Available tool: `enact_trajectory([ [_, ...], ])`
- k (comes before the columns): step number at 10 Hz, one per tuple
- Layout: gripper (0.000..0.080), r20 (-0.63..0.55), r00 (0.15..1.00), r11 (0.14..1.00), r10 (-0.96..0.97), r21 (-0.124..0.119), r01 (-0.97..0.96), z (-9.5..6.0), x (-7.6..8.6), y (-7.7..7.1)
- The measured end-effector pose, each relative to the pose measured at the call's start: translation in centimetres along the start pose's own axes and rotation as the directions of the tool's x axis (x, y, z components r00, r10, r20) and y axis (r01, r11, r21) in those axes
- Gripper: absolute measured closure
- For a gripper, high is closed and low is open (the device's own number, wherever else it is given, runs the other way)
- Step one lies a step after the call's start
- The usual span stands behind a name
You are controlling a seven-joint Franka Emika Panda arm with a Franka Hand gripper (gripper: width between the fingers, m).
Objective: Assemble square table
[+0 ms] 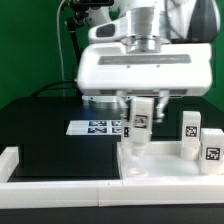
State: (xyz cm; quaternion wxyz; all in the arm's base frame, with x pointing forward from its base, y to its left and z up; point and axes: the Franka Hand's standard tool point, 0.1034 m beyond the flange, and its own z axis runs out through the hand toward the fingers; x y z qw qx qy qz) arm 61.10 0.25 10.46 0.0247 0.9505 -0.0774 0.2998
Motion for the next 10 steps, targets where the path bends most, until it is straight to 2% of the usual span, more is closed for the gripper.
enact_trajectory([
  [1, 0.0512, 0.005, 1.000, 1.000, 0.011, 0.004, -0.011, 0.4, -0.1, 0.2],
  [2, 0.0512, 0.007, 1.000, 1.000, 0.011, 0.011, -0.011, 0.9, -0.1, -0.3],
  [6, 0.0512, 0.010, 1.000, 1.000, 0.009, 0.013, -0.009, 2.3, -0.2, -1.0],
  [10, 0.0512, -0.006, 1.000, 1.000, 0.007, 0.006, -0.007, 2.5, -0.2, -0.8],
])
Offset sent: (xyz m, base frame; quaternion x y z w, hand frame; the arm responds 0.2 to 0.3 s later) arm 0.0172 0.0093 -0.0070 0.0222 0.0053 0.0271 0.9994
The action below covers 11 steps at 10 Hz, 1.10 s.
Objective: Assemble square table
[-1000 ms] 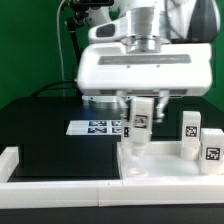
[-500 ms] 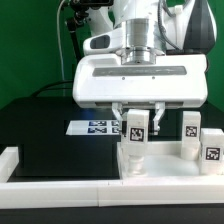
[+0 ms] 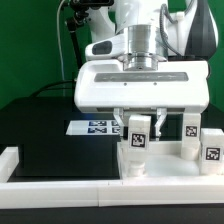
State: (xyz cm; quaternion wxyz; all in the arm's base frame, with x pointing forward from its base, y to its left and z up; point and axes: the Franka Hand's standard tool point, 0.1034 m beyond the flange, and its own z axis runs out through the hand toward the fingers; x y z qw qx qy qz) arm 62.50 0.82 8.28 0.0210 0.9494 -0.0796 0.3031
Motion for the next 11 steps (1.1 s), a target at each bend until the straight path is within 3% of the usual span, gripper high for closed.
enact_trajectory([
  [7, 0.0512, 0.027, 1.000, 1.000, -0.010, 0.005, 0.009, -0.6, -0.1, 0.3],
  [11, 0.0512, 0.030, 0.999, 1.000, -0.023, 0.009, 0.023, -0.3, -1.2, -0.4],
])
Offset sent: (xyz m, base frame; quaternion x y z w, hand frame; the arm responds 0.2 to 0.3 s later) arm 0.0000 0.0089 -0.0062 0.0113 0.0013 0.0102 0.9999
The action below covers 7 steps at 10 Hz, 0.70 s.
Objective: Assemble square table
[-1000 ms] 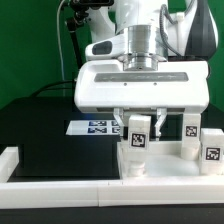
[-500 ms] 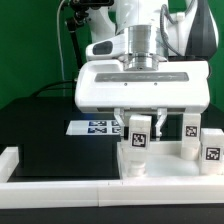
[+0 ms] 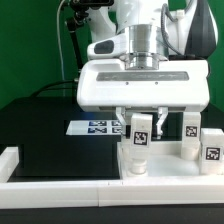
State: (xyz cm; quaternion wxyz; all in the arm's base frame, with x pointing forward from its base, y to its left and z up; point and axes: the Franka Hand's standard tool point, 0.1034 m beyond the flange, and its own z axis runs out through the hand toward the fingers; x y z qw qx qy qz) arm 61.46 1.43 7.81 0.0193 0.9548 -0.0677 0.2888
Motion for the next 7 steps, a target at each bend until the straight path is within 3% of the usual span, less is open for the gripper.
enact_trajectory([
  [7, 0.0512, 0.003, 1.000, 1.000, -0.001, -0.010, 0.001, 0.80, -0.74, 0.44],
])
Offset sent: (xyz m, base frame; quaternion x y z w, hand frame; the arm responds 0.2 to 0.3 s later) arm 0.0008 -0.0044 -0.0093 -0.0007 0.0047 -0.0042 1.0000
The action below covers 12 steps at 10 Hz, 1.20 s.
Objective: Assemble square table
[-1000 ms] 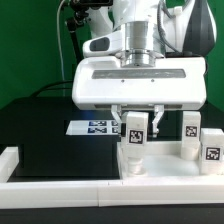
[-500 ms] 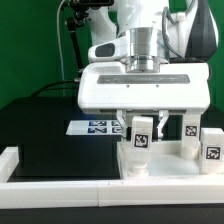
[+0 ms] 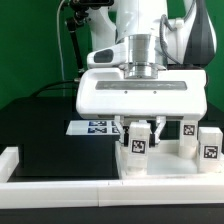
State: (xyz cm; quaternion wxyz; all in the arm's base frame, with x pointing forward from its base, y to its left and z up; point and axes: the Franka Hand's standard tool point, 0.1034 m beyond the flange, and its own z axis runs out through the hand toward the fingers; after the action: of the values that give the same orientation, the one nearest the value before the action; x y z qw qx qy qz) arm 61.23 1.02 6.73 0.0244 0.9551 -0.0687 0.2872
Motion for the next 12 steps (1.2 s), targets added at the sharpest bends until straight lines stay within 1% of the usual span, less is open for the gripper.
enact_trajectory([
  [1, 0.0488, 0.003, 1.000, 1.000, 0.000, 0.000, 0.000, 0.0, -0.1, 0.0],
  [2, 0.0340, 0.006, 1.000, 1.000, 0.000, 0.001, 0.000, 0.1, -0.1, 0.0],
  [3, 0.0340, 0.006, 1.000, 1.000, 0.000, 0.001, 0.000, 0.1, -0.1, 0.0],
  [4, 0.0217, 0.006, 1.000, 1.000, 0.000, 0.001, 0.000, 0.1, -0.1, 0.0],
  [5, 0.0171, 0.006, 1.000, 1.000, 0.000, 0.001, 0.000, 0.1, -0.1, 0.0],
  [6, 0.0154, 0.006, 1.000, 1.000, 0.000, 0.001, 0.000, 0.1, -0.1, 0.0],
  [8, 0.0151, 0.007, 1.000, 1.000, 0.000, 0.001, 0.000, 0.1, -0.2, 0.0],
  [9, 0.0151, 0.032, 0.999, 1.000, 0.013, 0.005, -0.013, 0.1, -0.4, -0.1],
  [10, 0.0151, 0.142, 0.988, 0.997, 0.060, 0.030, -0.064, -0.5, -0.4, -0.6],
  [11, 0.0151, 0.197, 0.977, 0.995, 0.081, 0.046, -0.092, -1.4, 0.6, -0.7],
  [12, 0.0151, 0.248, 0.964, 0.992, 0.099, 0.049, -0.114, -1.3, 0.8, -0.4],
])
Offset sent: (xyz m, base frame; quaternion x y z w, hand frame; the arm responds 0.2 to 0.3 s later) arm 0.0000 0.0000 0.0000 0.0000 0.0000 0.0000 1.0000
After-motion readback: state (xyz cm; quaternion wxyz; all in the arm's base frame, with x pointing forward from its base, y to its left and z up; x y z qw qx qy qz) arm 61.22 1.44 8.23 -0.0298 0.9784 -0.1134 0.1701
